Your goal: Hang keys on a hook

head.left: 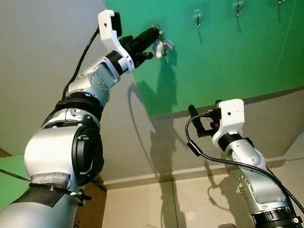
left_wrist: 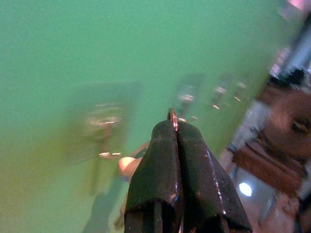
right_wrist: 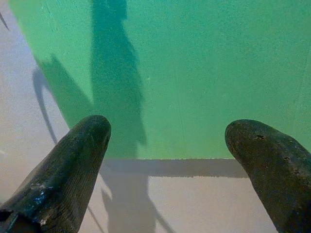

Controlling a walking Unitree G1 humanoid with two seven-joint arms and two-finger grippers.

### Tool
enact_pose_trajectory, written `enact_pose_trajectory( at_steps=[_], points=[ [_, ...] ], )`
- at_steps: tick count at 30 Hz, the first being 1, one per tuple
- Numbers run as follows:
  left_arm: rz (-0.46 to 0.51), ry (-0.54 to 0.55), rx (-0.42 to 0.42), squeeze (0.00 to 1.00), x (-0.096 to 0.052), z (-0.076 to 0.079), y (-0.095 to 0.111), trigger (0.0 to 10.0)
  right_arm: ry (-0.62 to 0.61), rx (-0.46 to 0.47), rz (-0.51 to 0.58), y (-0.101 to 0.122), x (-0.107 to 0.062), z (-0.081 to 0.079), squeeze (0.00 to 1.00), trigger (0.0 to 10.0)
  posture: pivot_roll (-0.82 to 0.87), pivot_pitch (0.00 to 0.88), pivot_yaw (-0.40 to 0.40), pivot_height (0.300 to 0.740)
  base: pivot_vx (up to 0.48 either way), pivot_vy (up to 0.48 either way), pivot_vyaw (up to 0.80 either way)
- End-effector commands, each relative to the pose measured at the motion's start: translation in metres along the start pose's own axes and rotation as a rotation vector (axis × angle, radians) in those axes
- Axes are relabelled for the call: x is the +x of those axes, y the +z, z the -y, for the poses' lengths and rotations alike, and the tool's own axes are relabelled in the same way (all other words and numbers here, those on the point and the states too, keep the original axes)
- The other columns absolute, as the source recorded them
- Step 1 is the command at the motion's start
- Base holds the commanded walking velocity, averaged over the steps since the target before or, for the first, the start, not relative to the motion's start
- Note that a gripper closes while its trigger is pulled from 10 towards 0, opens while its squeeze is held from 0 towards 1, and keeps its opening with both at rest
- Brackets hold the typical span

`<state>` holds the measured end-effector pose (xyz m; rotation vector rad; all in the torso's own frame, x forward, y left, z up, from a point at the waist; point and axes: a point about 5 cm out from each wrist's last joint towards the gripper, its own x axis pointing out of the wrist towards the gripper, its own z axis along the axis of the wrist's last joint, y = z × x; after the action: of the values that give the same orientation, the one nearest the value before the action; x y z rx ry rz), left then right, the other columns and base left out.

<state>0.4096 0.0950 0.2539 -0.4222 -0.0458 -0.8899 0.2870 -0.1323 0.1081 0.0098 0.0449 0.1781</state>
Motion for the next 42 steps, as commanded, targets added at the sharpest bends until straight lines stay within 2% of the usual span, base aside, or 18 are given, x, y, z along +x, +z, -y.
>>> enact_pose_trajectory(
  at_steps=[1, 7, 13, 15, 16, 17, 20, 22, 26, 28, 29, 31, 34, 35, 36, 38, 40, 42],
  points=[
    [0.013, -0.082, 0.109, 0.00, 0.007, 0.010, 0.018, 0.0, 0.036, -0.003, 0.017, 0.007, 0.003, -0.009, 0.00, 10.0, -0.38, 0.001, 0.223, 0.740, 0.000, 0.000, 0.00],
    [0.025, -0.191, 0.330, 0.00, 0.025, 0.036, 0.038, 0.0, 0.055, -0.012, 0.016, 0.007, 0.006, -0.012, 0.00, 10.0, -0.36, 0.000, 0.210, 0.740, 0.000, 0.000, 0.00],
    [0.035, -0.191, 0.369, 0.00, 0.024, 0.036, 0.041, 0.0, 0.058, -0.010, 0.017, 0.007, 0.007, -0.014, 0.00, 10.0, -0.35, 0.000, 0.214, 0.740, 0.000, 0.000, 0.00],
    [0.056, -0.143, 0.404, 0.00, 0.011, 0.028, 0.034, 0.0, 0.031, -0.005, 0.033, 0.009, 0.007, -0.011, 0.00, 10.0, -0.34, 0.000, 0.221, 0.740, 0.000, 0.000, 0.00],
    [0.057, -0.061, 0.438, 0.00, -0.006, 0.017, 0.022, 0.0, -0.001, 0.003, 0.043, 0.010, 0.007, -0.005, 0.00, 10.0, -0.33, 0.000, 0.221, 0.740, 0.000, 0.000, 0.00],
    [0.057, -0.061, 0.438, 0.00, -0.006, 0.017, 0.022, 0.0, -0.001, 0.003, 0.043, 0.010, 0.007, -0.005, 0.00, 10.0, -0.33, 0.000, 0.221, 0.740, 0.000, 0.000, 0.00],
    [0.028, 0.038, 0.442, 0.00, -0.035, 0.007, -0.003, 0.0, -0.027, 0.007, 0.045, 0.009, 0.006, 0.002, 0.00, 10.0, -0.32, 0.000, 0.214, 0.740, 0.000, 0.000, 0.00],
    [0.028, 0.089, 0.393, 0.00, -0.055, 0.009, -0.020, 0.0, -0.028, -0.008, 0.046, 0.008, 0.005, 0.005, 0.00, 10.0, -0.30, 0.000, 0.206, 0.740, 0.000, 0.000, 0.00],
    [0.035, 0.160, 0.348, 0.00, -0.072, 0.010, -0.032, 0.0, -0.028, -0.017, 0.045, 0.007, 0.005, 0.007, 0.00, 10.0, -0.28, 0.000, 0.196, 0.740, 0.000, 0.000, 0.00],
    [0.017, 0.360, 0.327, 0.00, -0.103, 0.002, -0.053, 0.0, -0.026, -0.018, 0.040, 0.005, 0.007, 0.008, 0.00, 10.0, -0.24, 0.000, 0.179, 0.740, 0.000, 0.000, 0.00],
    [0.017, 0.360, 0.327, 0.00, -0.103, 0.002, -0.053, 0.0, -0.026, -0.018, 0.040, 0.005, 0.007, 0.008, 0.00, 10.0, -0.24, 0.000, 0.179, 0.740, 0.000, 0.000, 0.00],
    [-0.041, 0.532, 0.375, 0.00, -0.132, -0.004, -0.076, 0.0, -0.021, -0.017, 0.035, 0.003, 0.007, 0.009, 0.00, 10.0, -0.23, 0.000, 0.171, 0.740, 0.000, 0.000, 0.00],
    [-0.073, 0.586, 0.397, 0.00, -0.143, -0.003, -0.085, 0.0, -0.021, -0.016, 0.032, 0.002, 0.007, 0.009, 0.00, 10.0, -0.23, 0.000, 0.168, 0.740, 0.000, 0.000, 0.00],
    [-0.132, 0.621, 0.453, 0.00, -0.156, -0.002, -0.102, 0.0, -0.027, -0.012, 0.024, -0.001, 0.007, 0.011, 0.00, 10.0, -0.23, 0.000, 0.164, 0.740, 0.000, 0.000, 0.00],
    [-0.190, 0.649, 0.435, 0.00, -0.170, 0.001, -0.124, 0.0, -0.035, -0.008, 0.017, -0.003, 0.006, 0.014, 0.00, 10.0, -0.23, 0.000, 0.161, 0.740, 0.000, 0.000, 0.00],
    [-0.190, 0.649, 0.435, 0.00, -0.170, 0.001, -0.124, 0.0, -0.035, -0.008, 0.017, -0.003, 0.006, 0.014, 0.00, 10.0, -0.23, 0.000, 0.161, 0.740, 0.000, 0.000, 0.00],
    [-0.258, 0.683, 0.393, 0.00, -0.193, 0.011, -0.156, 0.0, -0.049, -0.006, 0.007, -0.007, 0.004, 0.018, 0.00, 10.0, -0.24, 0.000, 0.155, 0.740, 0.000, 0.000, 0.00],
    [-0.241, 0.712, 0.371, 0.00, -0.204, 0.020, -0.168, 0.0, -0.064, -0.009, 0.012, -0.009, 0.002, 0.021, 0.00, 10.0, -0.24, 0.000, 0.157, 0.740, 0.000, 0.000, 0.00]
  ],
)
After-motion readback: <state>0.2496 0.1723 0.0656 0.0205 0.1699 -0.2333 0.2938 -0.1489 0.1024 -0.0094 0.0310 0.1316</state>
